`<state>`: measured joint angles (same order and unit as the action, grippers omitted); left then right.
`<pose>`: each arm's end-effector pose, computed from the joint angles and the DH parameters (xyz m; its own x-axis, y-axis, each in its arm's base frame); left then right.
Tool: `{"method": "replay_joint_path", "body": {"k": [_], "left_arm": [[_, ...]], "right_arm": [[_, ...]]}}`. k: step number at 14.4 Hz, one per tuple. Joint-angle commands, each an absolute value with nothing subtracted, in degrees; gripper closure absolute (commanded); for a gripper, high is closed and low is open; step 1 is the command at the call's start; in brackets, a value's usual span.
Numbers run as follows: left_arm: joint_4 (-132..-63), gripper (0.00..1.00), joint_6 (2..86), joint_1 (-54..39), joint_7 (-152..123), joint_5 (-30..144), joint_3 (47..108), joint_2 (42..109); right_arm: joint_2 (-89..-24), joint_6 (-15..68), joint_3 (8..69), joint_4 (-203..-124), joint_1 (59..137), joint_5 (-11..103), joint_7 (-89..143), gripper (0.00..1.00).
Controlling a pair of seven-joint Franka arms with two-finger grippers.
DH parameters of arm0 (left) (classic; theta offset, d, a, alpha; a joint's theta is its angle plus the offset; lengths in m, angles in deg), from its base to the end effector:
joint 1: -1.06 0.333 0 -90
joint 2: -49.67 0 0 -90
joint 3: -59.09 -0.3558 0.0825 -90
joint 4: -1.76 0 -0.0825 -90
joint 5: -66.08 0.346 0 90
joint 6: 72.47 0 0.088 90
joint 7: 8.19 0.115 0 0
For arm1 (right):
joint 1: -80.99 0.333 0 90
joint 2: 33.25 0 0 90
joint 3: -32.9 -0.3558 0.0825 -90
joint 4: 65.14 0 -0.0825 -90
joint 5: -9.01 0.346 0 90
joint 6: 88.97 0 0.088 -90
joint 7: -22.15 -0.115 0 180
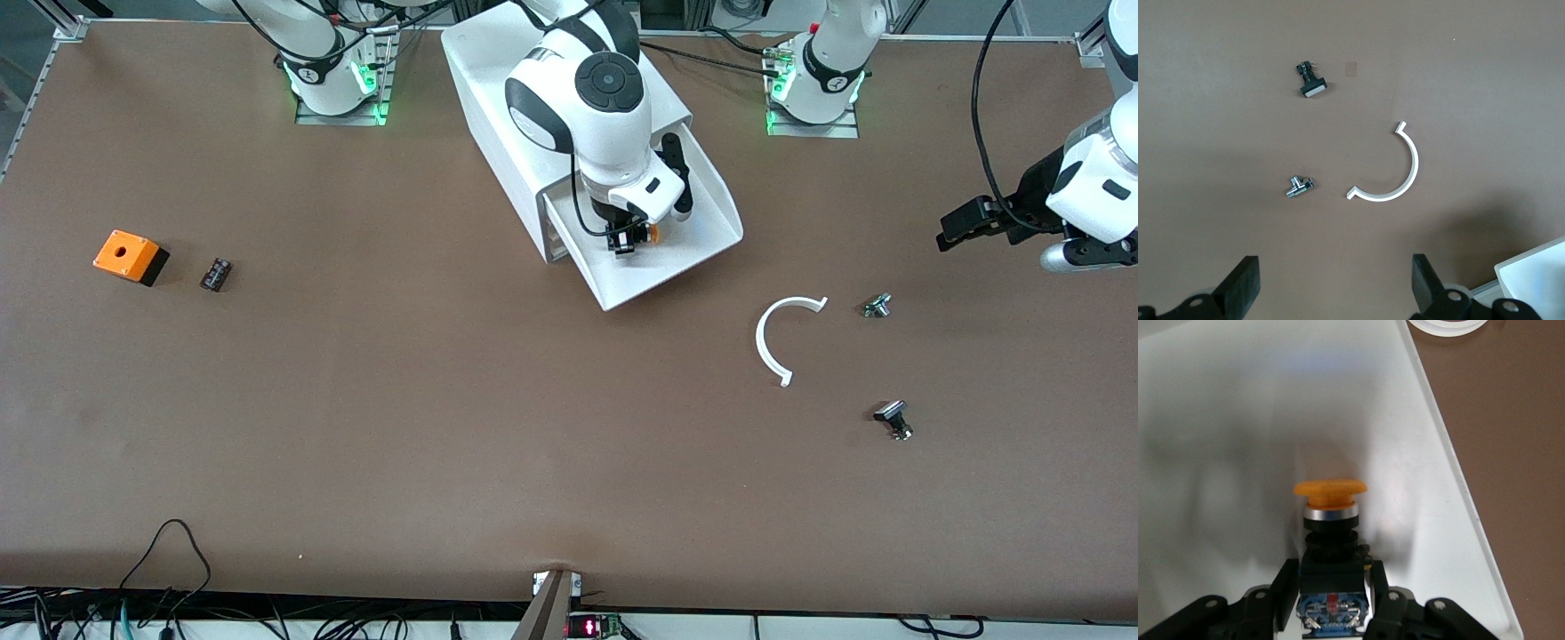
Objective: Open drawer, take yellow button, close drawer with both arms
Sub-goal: 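Grasp the orange-capped button in the drawer with the right gripper, then lift the button out with the right gripper while the left gripper returns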
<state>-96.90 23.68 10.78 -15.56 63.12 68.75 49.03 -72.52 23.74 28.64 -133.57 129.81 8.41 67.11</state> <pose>0.5169 -0.0054 0.6054 0.9901 0.1347 -0.0390 0.1364 -0.9896 0.0446 0.4592 0.5821 0.4236 -0.1259 0.9880 0.0890 0.9917 0.1231 0.0365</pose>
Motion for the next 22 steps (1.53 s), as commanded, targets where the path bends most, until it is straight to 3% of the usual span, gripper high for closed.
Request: {"method": "replay_joint_path", "body": {"k": [1,7,10,13,22], "left_arm": [[-95.5,0.0,22.0,10.1,-15.7,64.8,68.7,49.4],[-95.5,0.0,21.9,10.1,-15.4,64.7,69.0,50.6],[-93.9,0.0,22.0,9.1,-15.2,64.6,69.3,52.6],[-93.9,0.0,22.0,8.1,-15.2,64.4,69.3,55.1],[-96.0,0.0,25.1,5.2,-22.3,60.6,69.4,57.5]], "right_arm": [[-73.0,23.1,29.2,-131.8,130.6,6.6,66.6,0.73],[-66.2,22.6,29.6,-131.7,130.2,6.7,58.5,0.75],[-62.7,21.9,33.6,-131.8,129.2,6.7,58.7,0.75],[-62.7,22.0,33.9,-132.5,123.3,6.7,58.7,0.74],[-63.9,25.3,33.9,-144.1,104.8,7.7,56.7,0.74]]}}
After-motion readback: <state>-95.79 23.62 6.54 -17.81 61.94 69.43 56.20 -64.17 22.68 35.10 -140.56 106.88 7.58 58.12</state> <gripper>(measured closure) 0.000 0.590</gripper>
